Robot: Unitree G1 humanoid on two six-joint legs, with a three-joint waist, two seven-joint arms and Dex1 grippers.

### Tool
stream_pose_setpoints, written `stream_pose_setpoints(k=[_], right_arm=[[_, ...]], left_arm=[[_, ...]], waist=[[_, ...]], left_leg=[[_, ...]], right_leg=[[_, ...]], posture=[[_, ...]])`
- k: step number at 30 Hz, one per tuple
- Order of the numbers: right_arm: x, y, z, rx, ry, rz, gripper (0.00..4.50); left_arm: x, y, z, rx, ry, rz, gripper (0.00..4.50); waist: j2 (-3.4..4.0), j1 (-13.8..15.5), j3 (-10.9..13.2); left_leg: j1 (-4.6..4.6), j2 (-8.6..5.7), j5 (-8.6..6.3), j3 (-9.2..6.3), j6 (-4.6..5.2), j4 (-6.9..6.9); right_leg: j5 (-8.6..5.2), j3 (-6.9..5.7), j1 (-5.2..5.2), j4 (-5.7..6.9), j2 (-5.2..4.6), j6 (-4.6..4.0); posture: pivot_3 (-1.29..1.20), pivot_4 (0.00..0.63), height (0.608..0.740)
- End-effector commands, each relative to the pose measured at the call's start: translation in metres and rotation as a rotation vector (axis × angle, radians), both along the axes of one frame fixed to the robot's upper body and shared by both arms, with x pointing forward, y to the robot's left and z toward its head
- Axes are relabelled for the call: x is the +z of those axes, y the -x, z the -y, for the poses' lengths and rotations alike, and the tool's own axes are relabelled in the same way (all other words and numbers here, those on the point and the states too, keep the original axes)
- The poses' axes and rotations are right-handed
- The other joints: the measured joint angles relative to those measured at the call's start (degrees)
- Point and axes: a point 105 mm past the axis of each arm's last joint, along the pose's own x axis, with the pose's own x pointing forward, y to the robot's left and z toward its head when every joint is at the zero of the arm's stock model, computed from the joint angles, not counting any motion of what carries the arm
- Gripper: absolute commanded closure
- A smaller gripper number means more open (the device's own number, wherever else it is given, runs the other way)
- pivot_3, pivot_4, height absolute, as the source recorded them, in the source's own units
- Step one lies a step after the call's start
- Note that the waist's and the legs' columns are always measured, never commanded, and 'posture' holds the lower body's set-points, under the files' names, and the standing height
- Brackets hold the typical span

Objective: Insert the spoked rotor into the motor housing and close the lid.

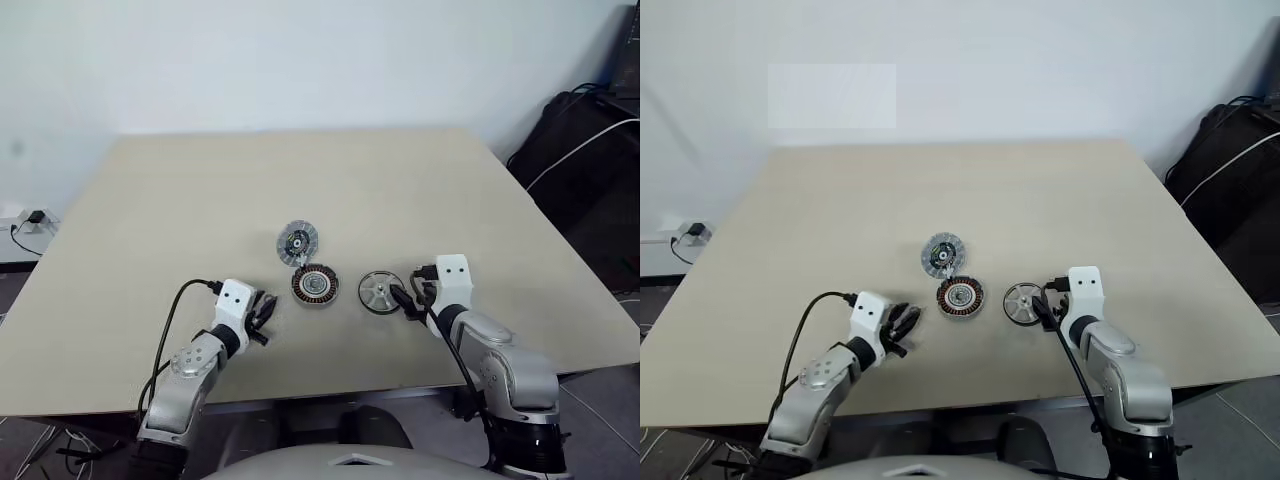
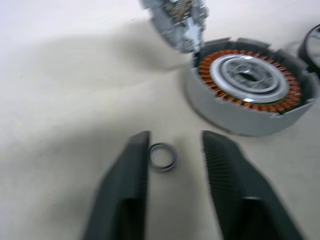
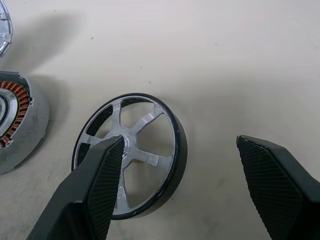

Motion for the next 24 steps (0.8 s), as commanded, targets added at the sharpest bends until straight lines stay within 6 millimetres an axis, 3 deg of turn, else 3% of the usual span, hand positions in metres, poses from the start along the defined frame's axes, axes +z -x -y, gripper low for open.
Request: stream_pose_setpoints(k=[1, 3, 13, 24], right_arm=[[0.013, -0.007, -0.002, 0.010, 0.008, 0.064, 0.67], [0.015, -0.007, -0.004, 0.028, 0.014, 0.078, 0.67], [0.025, -0.003, -0.027, 0.192, 0.030, 0.159, 0.67], [0.027, 0.001, -0.029, 0.216, 0.021, 0.179, 0.67]], left_arm=[[0.012, -0.011, -0.005, -0.001, -0.021, 0.057, 1.59], [0.011, -0.014, -0.010, -0.007, -0.050, 0.061, 0.96], [0.000, -0.027, -0.021, -0.103, -0.110, 0.023, 0.96], [-0.004, -0.035, -0.018, -0.217, -0.100, -0.017, 0.96]], waist=[[0.00, 0.01, 0.00], [0.00, 0.01, 0.00], [0.00, 0.01, -0.01], [-0.02, -0.06, -0.02]], left_leg=[[0.00, 0.00, 0.00, 0.00, 0.00, 0.00], [0.00, 0.00, 0.01, 0.00, -0.01, 0.01], [0.01, 0.00, 0.02, 0.01, -0.04, 0.01], [0.00, 0.00, 0.03, 0.01, -0.06, 0.02]], right_leg=[[0.00, 0.00, 0.00, 0.00, 0.00, 0.00], [0.01, 0.00, 0.01, 0.00, 0.00, 0.01], [0.01, 0.01, 0.01, 0.01, 0.03, 0.01], [0.04, 0.03, 0.01, 0.02, 0.03, 0.04]], posture=[[0.00, 0.000, 0.740], [0.00, 0.000, 0.740], [0.00, 0.000, 0.740], [0.00, 0.000, 0.740]])
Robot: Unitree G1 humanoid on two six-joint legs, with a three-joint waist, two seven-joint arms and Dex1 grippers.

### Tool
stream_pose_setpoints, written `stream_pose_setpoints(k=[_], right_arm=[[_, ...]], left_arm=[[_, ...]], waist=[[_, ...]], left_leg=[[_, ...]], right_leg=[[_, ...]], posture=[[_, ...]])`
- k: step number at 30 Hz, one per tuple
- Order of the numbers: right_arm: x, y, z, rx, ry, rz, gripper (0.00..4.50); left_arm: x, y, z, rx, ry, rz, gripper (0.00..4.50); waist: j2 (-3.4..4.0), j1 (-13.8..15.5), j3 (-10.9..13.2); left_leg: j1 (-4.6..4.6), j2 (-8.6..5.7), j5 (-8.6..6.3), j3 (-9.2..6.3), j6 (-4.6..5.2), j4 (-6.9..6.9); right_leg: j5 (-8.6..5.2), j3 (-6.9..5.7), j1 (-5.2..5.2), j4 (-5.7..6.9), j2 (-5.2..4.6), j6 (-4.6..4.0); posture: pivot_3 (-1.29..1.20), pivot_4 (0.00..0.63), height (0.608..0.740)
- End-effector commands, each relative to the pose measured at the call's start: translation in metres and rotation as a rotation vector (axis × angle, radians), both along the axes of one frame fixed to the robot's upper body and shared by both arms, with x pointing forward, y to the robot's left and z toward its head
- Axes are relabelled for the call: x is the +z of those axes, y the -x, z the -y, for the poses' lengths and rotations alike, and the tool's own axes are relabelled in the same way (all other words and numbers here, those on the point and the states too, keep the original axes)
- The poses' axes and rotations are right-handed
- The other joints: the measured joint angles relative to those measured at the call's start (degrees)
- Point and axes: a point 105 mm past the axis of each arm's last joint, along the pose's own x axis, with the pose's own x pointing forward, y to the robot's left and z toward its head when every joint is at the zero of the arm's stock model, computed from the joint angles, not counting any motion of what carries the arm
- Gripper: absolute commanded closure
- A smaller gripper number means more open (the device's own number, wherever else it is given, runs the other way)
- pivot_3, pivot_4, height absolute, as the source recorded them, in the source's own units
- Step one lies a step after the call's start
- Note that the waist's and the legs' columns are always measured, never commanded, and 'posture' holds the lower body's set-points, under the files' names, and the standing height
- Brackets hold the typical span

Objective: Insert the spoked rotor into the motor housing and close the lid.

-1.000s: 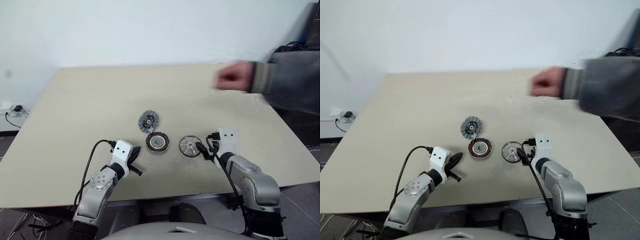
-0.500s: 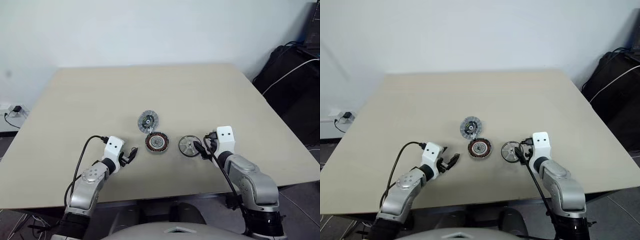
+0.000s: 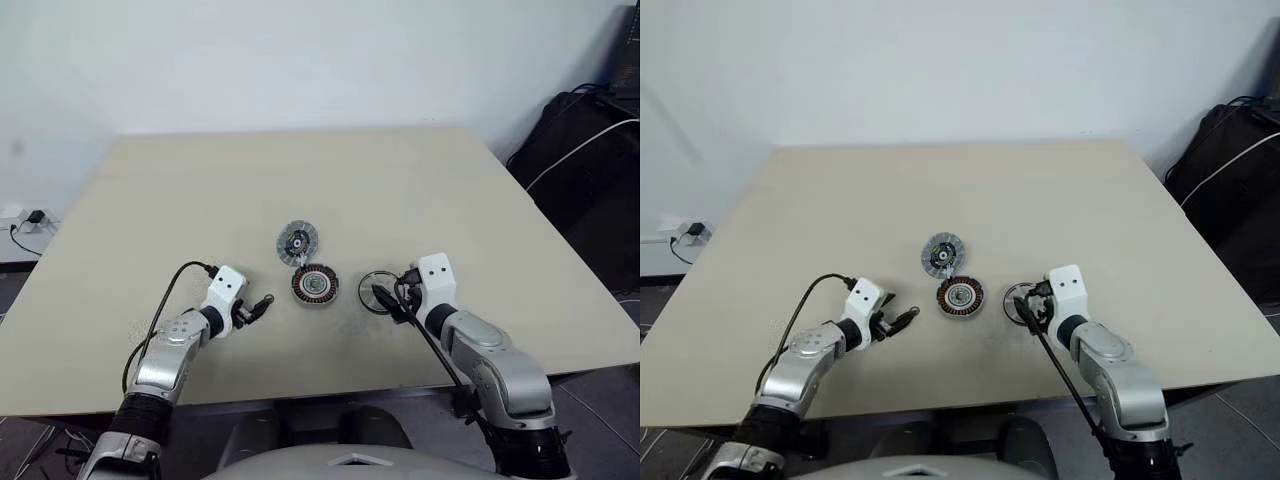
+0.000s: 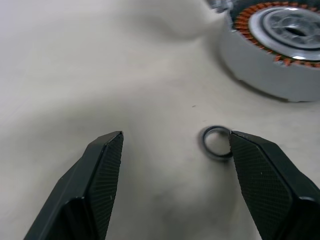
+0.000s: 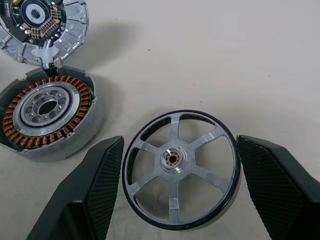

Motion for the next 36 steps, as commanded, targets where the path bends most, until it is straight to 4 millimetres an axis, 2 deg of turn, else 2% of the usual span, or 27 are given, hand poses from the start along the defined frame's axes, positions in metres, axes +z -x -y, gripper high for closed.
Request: stream_pose_setpoints(k=[1, 14, 21, 25, 31, 36], right_arm=[[0.020, -0.002, -0.004, 0.037, -0.007, 0.086, 0.67], [0.018, 0.016, -0.026, 0.248, -0.026, 0.058, 0.67], [0.018, 0.016, -0.029, 0.263, -0.023, 0.060, 0.67], [0.017, 0.015, -0.028, 0.260, -0.019, 0.064, 0.67], [0.016, 0.014, -0.027, 0.246, -0.011, 0.067, 0.67], [0.015, 0.014, -0.026, 0.239, -0.006, 0.064, 0.67]], left_arm=[[0.011, -0.006, 0.004, -0.049, 0.009, 0.044, 0.96], [0.006, -0.006, 0.009, -0.103, -0.009, 0.019, 0.96], [0.001, -0.007, 0.011, -0.118, -0.030, 0.001, 0.96], [-0.001, -0.010, 0.009, -0.104, -0.058, 0.004, 1.86], [-0.004, -0.012, 0.007, -0.099, -0.084, 0.002, 3.83], [-0.003, -0.011, 0.007, -0.104, -0.088, 0.002, 3.84]], waist=[[0.00, -0.04, 0.00], [-0.06, 0.00, -0.03], [-0.10, 0.16, -0.06], [-0.14, 0.32, -0.08], [-0.20, 0.32, -0.13], [-0.21, 0.31, -0.14]], left_leg=[[0.00, 0.00, 0.00, 0.00, 0.00, 0.00], [0.02, 0.00, 0.00, 0.00, 0.01, 0.05], [0.02, 0.00, -0.01, -0.01, 0.02, 0.11], [0.02, 0.00, -0.01, -0.01, 0.03, 0.17], [0.02, 0.00, -0.01, -0.01, 0.04, 0.19], [0.03, 0.00, -0.01, -0.01, 0.03, 0.19]], right_leg=[[0.00, 0.00, 0.00, 0.00, 0.00, 0.00], [0.07, 0.01, 0.02, 0.01, -0.01, 0.11], [0.08, 0.02, 0.04, 0.02, -0.03, 0.13], [0.09, 0.03, 0.07, 0.02, -0.03, 0.13], [0.11, 0.05, 0.06, 0.02, -0.04, 0.14], [0.10, 0.05, 0.07, 0.04, -0.04, 0.14]], posture=[[0.00, 0.000, 0.740], [0.00, 0.000, 0.740], [0.00, 0.000, 0.740], [0.00, 0.000, 0.740], [0.00, 0.000, 0.740], [0.00, 0.000, 0.740]])
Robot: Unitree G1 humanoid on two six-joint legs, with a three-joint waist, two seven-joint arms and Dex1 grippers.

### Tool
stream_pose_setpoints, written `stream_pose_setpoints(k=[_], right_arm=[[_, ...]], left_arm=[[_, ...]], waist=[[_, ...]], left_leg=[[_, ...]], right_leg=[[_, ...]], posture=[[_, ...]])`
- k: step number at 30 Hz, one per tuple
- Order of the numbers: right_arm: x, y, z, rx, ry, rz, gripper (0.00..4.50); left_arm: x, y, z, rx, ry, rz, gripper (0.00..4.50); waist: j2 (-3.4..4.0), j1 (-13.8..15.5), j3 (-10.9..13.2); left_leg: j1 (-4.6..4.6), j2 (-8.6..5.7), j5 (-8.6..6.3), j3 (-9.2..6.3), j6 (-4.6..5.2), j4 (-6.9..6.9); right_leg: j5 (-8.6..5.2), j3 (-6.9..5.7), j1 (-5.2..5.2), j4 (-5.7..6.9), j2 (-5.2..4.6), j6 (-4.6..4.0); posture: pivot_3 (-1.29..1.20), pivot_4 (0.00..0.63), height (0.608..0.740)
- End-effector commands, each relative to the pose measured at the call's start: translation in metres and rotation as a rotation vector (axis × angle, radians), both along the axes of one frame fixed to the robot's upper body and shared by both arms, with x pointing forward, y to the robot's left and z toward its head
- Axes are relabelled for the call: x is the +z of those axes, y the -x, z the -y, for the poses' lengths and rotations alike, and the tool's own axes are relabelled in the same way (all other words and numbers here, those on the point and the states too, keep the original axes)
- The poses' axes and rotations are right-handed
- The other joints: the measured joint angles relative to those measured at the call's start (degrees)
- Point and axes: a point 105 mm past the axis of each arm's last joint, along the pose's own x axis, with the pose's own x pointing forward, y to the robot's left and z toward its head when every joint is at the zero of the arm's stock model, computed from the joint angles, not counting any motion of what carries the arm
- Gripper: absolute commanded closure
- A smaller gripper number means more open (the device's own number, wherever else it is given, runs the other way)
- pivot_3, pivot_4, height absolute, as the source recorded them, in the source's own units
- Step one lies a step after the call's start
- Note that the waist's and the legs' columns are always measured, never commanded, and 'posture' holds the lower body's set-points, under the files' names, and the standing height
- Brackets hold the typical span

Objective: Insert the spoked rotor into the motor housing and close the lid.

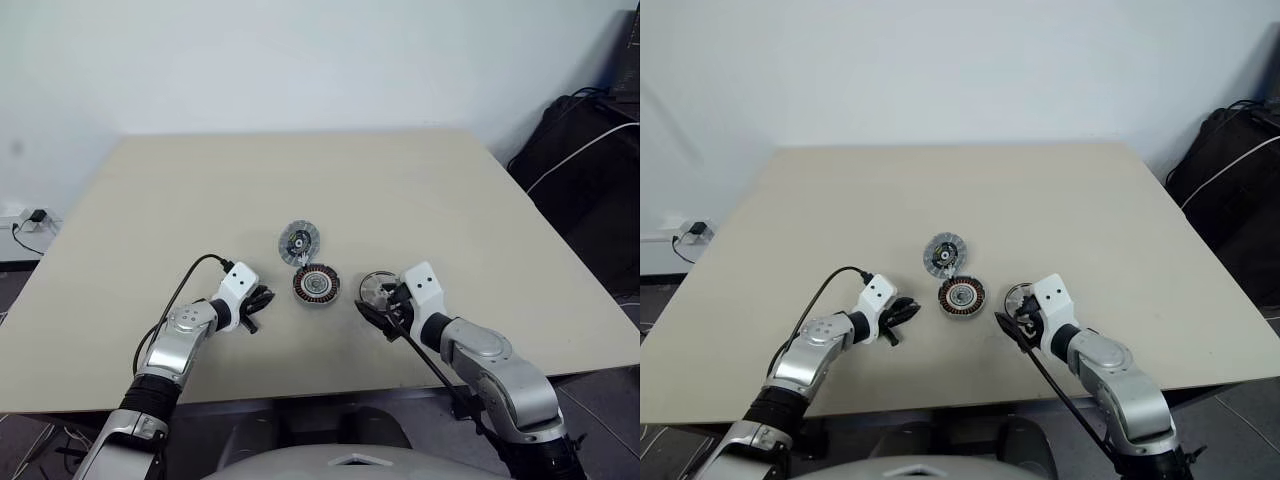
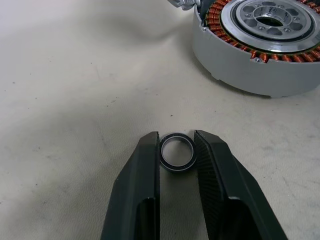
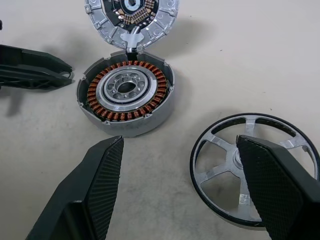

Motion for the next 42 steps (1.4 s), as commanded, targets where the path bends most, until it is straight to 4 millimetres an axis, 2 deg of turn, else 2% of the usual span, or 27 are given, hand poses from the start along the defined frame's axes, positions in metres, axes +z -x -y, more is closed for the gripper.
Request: stream_pose_setpoints(k=[1, 5, 13, 15, 18, 20, 22, 28, 42], right_arm=[[0.011, -0.005, -0.001, 0.004, 0.002, 0.058, 0.67], [0.011, -0.005, -0.001, 0.000, 0.003, 0.058, 0.67], [0.010, -0.007, -0.001, -0.001, 0.003, 0.056, 0.67], [0.010, -0.008, -0.002, -0.002, 0.004, 0.056, 0.67], [0.010, -0.009, -0.002, -0.002, 0.003, 0.058, 0.67], [0.010, -0.010, -0.003, -0.002, 0.001, 0.058, 0.67], [0.009, -0.010, -0.004, -0.002, 0.000, 0.056, 0.67], [0.008, -0.010, -0.010, 0.004, -0.013, 0.056, 0.67], [0.009, -0.010, -0.009, -0.004, -0.015, 0.062, 0.67]], left_arm=[[0.002, -0.003, -0.002, 0.002, -0.020, 0.010, 3.84], [0.015, 0.002, 0.005, -0.051, 0.037, 0.022, 3.84], [0.056, 0.033, 0.049, -0.345, 0.265, -0.066, 3.84], [0.063, 0.031, 0.057, -0.368, 0.274, -0.048, 3.84], [0.068, 0.011, 0.066, -0.309, 0.227, 0.041, 3.84], [0.067, -0.006, 0.072, -0.237, 0.190, 0.094, 3.84], [0.066, -0.014, 0.080, -0.213, 0.174, 0.125, 3.84], [0.057, -0.017, 0.100, -0.236, 0.154, 0.136, 3.84], [0.042, -0.024, 0.095, -0.197, 0.081, 0.125, 3.84]], waist=[[-0.01, -0.01, -0.01], [-0.02, -0.03, -0.02], [-0.02, -0.14, -0.01], [-0.02, -0.24, -0.01], [-0.03, -0.08, 0.00], [-0.04, 0.12, 0.00], [-0.05, 0.27, -0.01], [-0.07, 0.22, -0.01], [-0.08, 0.37, -0.01]], left_leg=[[0.00, 0.00, 0.00, 0.00, 0.00, 0.00], [0.00, 0.00, 0.00, 0.00, 0.00, 0.00], [-0.04, 0.00, -0.01, 0.00, 0.02, 0.01], [-0.04, 0.00, -0.01, 0.00, 0.02, 0.03], [-0.04, 0.00, 0.00, 0.00, 0.00, 0.06], [-0.04, 0.00, 0.00, 0.00, 0.01, 0.13], [-0.02, -0.01, 0.00, 0.00, 0.04, 0.16], [-0.15, -0.02, -0.03, 0.03, 0.12, 0.16], [-0.09, -0.01, -0.05, 0.01, 0.16, 0.27]], right_leg=[[0.00, 0.00, 0.00, 0.00, 0.00, 0.00], [0.00, 0.00, -0.01, 0.00, 0.00, 0.00], [-0.03, 0.01, -0.02, -0.01, 0.00, -0.05], [-0.03, 0.02, -0.01, -0.01, 0.00, -0.05], [-0.02, 0.02, 0.00, 0.01, 0.02, -0.03], [0.00, 0.03, 0.03, 0.06, 0.03, 0.01], [0.03, 0.05, 0.06, 0.07, 0.04, 0.06], [0.14, 0.07, 0.10, 0.19, 0.07, 0.24], [0.04, 0.06, -0.03, 0.27, 0.01, 0.09]], posture=[[0.00, 0.000, 0.740], [0.00, 0.000, 0.740], [0.00, 0.000, 0.740], [0.00, 0.000, 0.740], [0.00, 0.000, 0.740], [0.00, 0.000, 0.740], [0.00, 0.000, 0.740], [0.00, 0.000, 0.740], [0.00, 0.000, 0.740]])
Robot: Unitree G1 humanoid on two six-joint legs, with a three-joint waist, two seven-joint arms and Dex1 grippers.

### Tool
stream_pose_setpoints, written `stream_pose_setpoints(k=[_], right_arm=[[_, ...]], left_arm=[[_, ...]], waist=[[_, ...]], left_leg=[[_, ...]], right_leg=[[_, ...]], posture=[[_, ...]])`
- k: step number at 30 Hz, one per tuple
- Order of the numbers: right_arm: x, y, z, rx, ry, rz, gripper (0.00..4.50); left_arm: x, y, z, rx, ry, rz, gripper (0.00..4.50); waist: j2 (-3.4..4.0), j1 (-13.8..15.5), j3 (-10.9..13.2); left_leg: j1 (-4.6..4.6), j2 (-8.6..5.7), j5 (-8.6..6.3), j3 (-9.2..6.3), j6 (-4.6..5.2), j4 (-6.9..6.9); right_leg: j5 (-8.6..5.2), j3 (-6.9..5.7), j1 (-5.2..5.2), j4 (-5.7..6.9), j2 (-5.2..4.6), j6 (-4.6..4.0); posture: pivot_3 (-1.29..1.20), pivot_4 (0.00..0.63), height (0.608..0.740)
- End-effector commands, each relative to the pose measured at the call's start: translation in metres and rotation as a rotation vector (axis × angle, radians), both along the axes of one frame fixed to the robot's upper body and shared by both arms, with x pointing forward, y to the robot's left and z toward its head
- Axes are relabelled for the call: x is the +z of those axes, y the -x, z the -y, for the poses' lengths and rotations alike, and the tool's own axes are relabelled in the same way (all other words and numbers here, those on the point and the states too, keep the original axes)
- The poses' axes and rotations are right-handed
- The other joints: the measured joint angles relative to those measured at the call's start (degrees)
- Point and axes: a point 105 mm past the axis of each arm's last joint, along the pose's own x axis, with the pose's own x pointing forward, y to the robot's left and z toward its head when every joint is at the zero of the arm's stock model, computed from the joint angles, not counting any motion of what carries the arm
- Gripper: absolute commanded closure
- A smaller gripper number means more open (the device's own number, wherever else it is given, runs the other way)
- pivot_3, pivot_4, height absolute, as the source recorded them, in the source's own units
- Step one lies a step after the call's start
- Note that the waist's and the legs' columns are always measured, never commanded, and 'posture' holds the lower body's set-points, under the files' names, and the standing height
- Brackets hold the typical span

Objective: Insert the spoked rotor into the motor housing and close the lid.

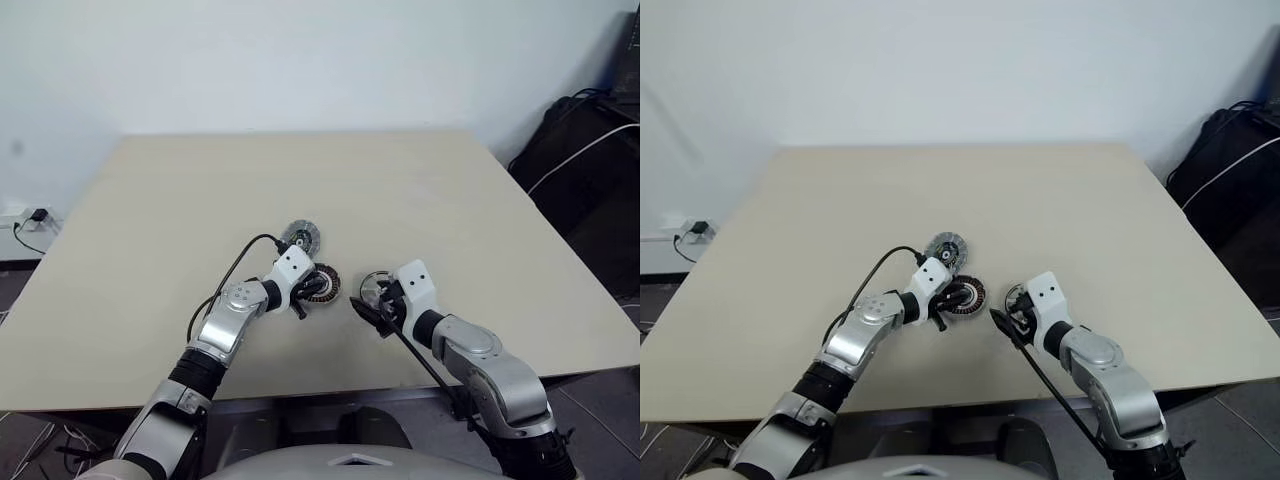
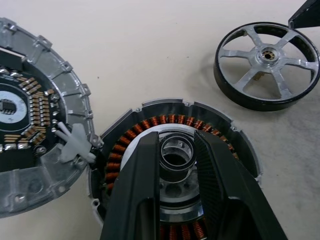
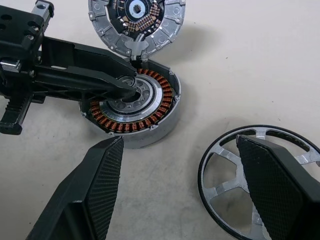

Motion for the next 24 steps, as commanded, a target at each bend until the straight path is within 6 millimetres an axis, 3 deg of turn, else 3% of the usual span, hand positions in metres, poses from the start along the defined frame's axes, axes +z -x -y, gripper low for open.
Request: stream_pose_setpoints(k=[1, 6, 7, 12, 14, 17, 22, 24], right_arm=[[0.011, -0.005, -0.001, 0.001, -0.007, 0.050, 0.67], [0.011, -0.005, -0.001, 0.003, -0.007, 0.051, 0.67], [0.011, -0.005, -0.001, 0.004, -0.008, 0.051, 0.67], [0.011, -0.005, -0.002, 0.010, -0.011, 0.050, 0.67], [0.011, -0.004, -0.002, 0.011, -0.011, 0.050, 0.67], [0.012, -0.004, -0.002, 0.013, -0.011, 0.049, 0.67], [0.014, -0.006, -0.005, 0.014, -0.014, 0.055, 0.67], [0.014, -0.008, -0.007, 0.013, -0.009, 0.055, 1.07]], left_arm=[[0.010, -0.007, 0.003, -0.008, -0.009, 0.047, 3.84], [0.009, -0.006, 0.005, -0.006, 0.009, 0.024, 3.84], [0.009, -0.006, 0.005, -0.007, 0.019, 0.018, 3.12], [0.021, -0.006, 0.009, 0.000, 0.084, 0.043, 1.56], [0.025, -0.006, 0.008, 0.000, 0.096, 0.055, 1.56], [0.031, -0.004, 0.004, 0.000, 0.111, 0.068, 2.17], [0.042, 0.007, 0.000, 0.000, 0.156, 0.079, 3.80], [0.043, 0.013, -0.005, 0.005, 0.163, 0.079, 4.45]], waist=[[0.00, 0.05, 0.00], [0.00, 0.07, 0.00], [0.00, 0.07, 0.00], [0.00, 0.07, 0.00], [0.00, 0.07, 0.00], [0.00, 0.06, 0.00], [0.00, 0.00, 0.00], [0.01, -0.08, 0.00]], left_leg=[[0.00, 0.00, 0.00, 0.00, 0.00, 0.00], [0.00, 0.00, 0.00, 0.00, 0.00, 0.01], [0.00, 0.00, 0.00, 0.00, 0.00, 0.01], [0.00, 0.00, 0.00, 0.00, 0.00, 0.02], [0.00, 0.00, 0.00, 0.00, 0.00, 0.03], [0.00, 0.00, 0.00, 0.00, 0.00, 0.03], [0.00, 0.00, 0.00, -0.01, 0.00, 0.02], [0.01, 0.00, 0.01, -0.01, -0.01, 0.03]], right_leg=[[0.00, 0.00, 0.00, 0.00, 0.00, 0.00], [-0.01, 0.00, 0.00, 0.01, 0.00, -0.02], [-0.01, 0.00, 0.00, 0.01, 0.00, -0.02], [-0.01, 0.00, 0.00, 0.01, 0.00, -0.01], [-0.01, 0.00, 0.00, 0.01, -0.01, -0.01], [-0.01, 0.00, 0.00, 0.02, 0.00, -0.02], [-0.01, 0.00, 0.00, 0.02, -0.01, -0.03], [-0.04, 0.00, 0.00, 0.03, -0.01, -0.07]], posture=[[0.00, 0.000, 0.740], [0.00, 0.000, 0.740], [0.00, 0.000, 0.740], [0.00, 0.000, 0.740], [0.00, 0.000, 0.740], [0.00, 0.000, 0.740], [0.00, 0.000, 0.740], [0.00, 0.000, 0.740]])
